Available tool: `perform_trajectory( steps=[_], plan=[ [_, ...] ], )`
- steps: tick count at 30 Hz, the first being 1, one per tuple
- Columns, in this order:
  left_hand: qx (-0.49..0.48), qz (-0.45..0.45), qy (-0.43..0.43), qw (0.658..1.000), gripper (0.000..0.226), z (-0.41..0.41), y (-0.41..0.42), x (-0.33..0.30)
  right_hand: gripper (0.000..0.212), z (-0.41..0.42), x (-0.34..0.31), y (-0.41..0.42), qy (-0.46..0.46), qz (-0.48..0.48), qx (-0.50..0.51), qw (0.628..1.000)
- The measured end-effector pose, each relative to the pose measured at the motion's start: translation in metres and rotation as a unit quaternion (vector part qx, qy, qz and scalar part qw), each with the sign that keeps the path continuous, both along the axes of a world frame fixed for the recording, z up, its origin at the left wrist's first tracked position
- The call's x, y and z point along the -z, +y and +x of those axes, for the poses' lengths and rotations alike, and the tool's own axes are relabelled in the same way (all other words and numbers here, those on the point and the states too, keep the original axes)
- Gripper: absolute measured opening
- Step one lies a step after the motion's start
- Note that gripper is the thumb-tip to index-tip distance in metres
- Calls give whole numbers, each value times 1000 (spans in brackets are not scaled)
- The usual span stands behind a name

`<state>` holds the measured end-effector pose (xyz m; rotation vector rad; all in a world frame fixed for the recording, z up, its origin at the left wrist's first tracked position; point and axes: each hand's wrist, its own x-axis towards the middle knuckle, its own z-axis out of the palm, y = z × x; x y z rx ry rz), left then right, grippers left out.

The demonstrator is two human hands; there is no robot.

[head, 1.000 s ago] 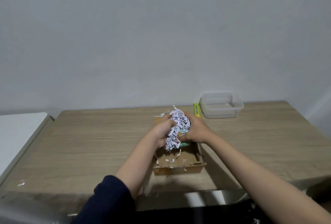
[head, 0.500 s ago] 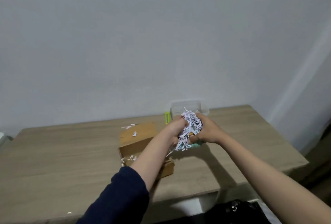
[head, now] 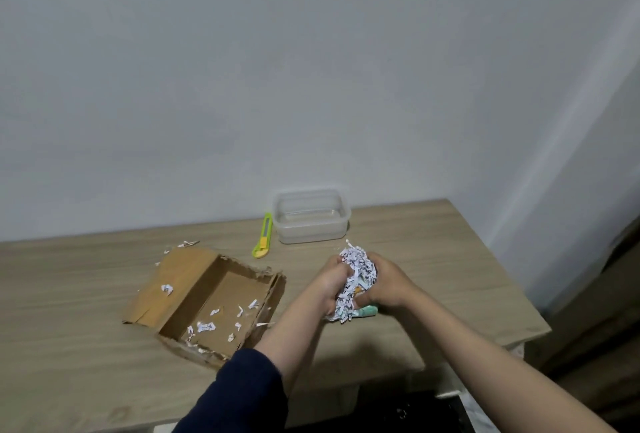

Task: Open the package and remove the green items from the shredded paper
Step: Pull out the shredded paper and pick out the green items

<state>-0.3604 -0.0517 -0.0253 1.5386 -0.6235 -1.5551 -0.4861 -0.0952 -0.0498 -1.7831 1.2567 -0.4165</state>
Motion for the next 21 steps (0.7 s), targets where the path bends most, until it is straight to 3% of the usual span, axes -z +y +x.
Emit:
perform_trajectory(
  steps=[5, 10, 13, 17, 21],
  plan=[
    [-27, -24, 34, 999, 29, -9, -4, 1, 69, -8, 8, -6, -20, 11, -3, 1000],
    [-7, -31, 60, 998, 24, -7, -3, 3, 76, -9, 10, -9, -25, 12, -24, 999],
    [33, -22, 19, 999, 35, -5, 0, -3, 81, -12, 7, -11, 13, 2, -42, 999],
    [55, -12, -70, 996, 53, 2, 1, -14, 111, -13, 7, -15, 83, -18, -60, 995],
    [54, -9, -166, 985, 52, 9, 1, -22, 97, -12, -16, -9, 132, -10, -59, 989]
  ],
)
